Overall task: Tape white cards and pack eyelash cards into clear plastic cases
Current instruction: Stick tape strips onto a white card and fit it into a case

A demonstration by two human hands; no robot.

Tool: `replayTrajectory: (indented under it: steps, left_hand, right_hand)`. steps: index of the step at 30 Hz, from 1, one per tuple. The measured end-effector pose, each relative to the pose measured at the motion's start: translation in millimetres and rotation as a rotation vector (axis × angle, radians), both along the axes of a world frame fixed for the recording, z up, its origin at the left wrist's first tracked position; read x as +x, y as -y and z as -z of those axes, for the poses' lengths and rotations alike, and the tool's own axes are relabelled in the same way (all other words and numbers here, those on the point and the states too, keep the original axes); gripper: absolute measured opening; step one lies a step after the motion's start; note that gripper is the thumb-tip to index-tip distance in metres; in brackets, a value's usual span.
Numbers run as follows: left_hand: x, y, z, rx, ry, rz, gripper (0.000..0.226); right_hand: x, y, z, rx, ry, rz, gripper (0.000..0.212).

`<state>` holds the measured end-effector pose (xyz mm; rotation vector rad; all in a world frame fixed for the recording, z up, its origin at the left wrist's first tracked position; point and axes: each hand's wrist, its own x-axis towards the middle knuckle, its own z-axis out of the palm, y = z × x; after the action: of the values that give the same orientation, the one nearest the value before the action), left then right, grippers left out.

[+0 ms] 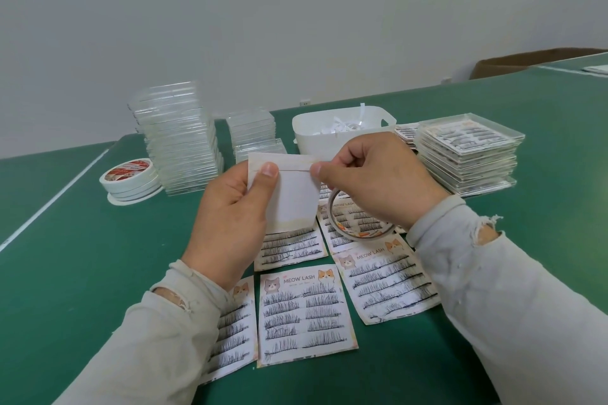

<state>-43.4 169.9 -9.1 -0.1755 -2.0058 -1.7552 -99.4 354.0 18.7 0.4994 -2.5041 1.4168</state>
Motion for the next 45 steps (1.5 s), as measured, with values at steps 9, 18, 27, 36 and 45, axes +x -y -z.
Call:
replayTrajectory:
  steps: [9,18,27,36,45]
  left_hand:
    - [-1,2,-1,0.104,0.067,0.107,0.024]
    - [-1,7,-4,-0.586,-0.109,-0.257,0.018]
    - [1,3,-10,-0.758,-0.094,-0.327,0.018]
    - [6,-4,-16,-0.653,-0.056,-0.319,0.013]
    - [5,-1,-10,-0.743,-0.214,-0.446,0.014]
  right_hand:
    - [-1,-1,0,-0.056,0.027,-0.028,0.026]
    - [6,6,2,0.124,-0.051,-0.040,0.016]
    - [11,15,3,0.161,-0.096,-0.061,0.012]
    - [15,17,3,0.177,-0.105,-0.056,0.012]
    - [23,23,1,0.045,-0.039,-0.091,0.018]
